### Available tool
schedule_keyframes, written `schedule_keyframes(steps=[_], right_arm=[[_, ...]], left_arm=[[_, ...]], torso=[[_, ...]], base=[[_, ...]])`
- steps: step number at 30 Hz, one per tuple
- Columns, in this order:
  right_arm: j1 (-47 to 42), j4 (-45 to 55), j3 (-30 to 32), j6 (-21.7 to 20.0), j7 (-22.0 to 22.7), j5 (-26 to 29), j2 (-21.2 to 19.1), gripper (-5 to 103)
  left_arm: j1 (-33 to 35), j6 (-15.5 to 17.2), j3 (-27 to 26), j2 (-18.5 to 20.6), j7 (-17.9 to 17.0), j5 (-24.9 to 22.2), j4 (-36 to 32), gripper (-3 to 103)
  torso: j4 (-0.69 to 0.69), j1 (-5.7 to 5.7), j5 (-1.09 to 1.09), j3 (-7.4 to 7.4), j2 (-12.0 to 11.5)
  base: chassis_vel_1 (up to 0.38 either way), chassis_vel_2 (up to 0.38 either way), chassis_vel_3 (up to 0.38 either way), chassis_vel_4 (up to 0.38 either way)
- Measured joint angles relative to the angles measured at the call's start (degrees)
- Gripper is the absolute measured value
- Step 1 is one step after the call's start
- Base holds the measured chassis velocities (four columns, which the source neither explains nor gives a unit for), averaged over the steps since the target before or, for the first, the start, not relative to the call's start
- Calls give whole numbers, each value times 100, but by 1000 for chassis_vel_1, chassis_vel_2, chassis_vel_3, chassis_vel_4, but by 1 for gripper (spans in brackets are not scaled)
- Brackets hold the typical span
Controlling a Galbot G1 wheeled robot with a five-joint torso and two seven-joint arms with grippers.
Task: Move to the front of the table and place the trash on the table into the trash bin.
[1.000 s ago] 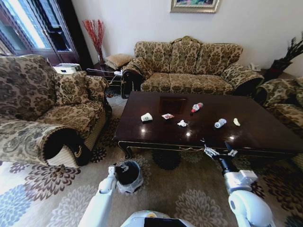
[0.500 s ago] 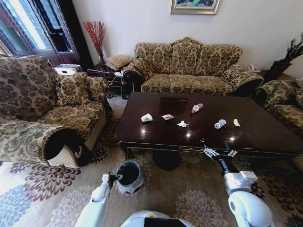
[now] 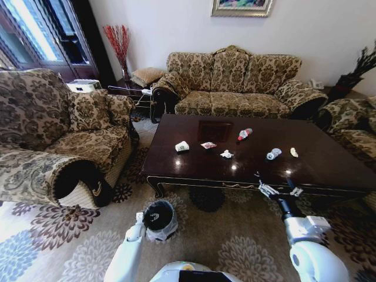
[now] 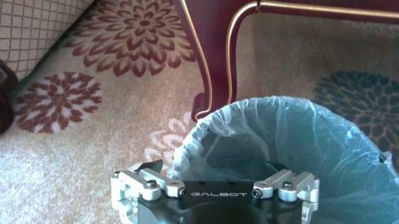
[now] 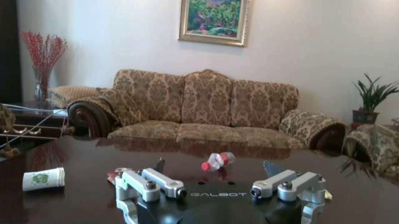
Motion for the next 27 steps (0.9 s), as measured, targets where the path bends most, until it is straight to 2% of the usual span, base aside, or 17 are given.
schedule_keyframes(steps=[2, 4, 5, 14, 16, 17, 18, 23, 24, 27], right_arm=[[-26, 3, 10, 23, 0, -3, 24, 100], [-68, 11, 27, 67, 0, -13, 78, 100], [-68, 11, 27, 67, 0, -13, 78, 100], [-123, 57, 56, 105, 1, -38, 213, 100], [-123, 52, 57, 115, 1, -41, 223, 100], [-126, 37, 58, 134, 1, -48, 241, 100], [-129, 32, 60, 141, 1, -48, 243, 100], [-131, -47, 95, 195, -4, -41, 198, 100], [-131, -47, 95, 195, -4, -41, 198, 100], [-107, -69, 106, 204, -4, -29, 169, 100]], left_arm=[[-24, -47, 1, 0, 5, 47, 62, 103], [-74, -154, 4, 4, 34, 151, 198, 96], [-74, -154, 4, 4, 34, 151, 198, 96], [-185, -228, 26, 15, 93, 194, 392, 70], [-186, -228, 26, 26, 107, 195, 397, 70], [-191, -228, 26, 43, 129, 198, 416, 61], [-193, -229, 26, 47, 136, 199, 422, 61], [-194, -229, 13, 31, 151, 209, 438, 46], [-194, -229, 13, 31, 151, 209, 438, 46], [-197, -228, 3, -10, 138, 215, 436, 34]], torso=[[0, 0, 0, 0, 0], [0, 0, 0, 0, 0], [0, 0, 0, 0, 0], [1, 0, 0, 0, -1], [1, 0, 1, 0, -1], [2, 0, 1, 0, -1], [2, 0, 1, 0, -1], [1, 0, 1, 0, -1], [1, 0, 1, 0, -1], [1, 0, 0, 0, -1]], base=[[0, 0, 0, 0], [0, 0, 0, 0], [0, 0, 0, 0], [0, 0, 0, 0], [0, 0, 0, 0], [0, 0, 0, 0], [0, 0, 0, 0], [0, 0, 0, 0], [0, 0, 0, 0], [0, 0, 0, 0]])
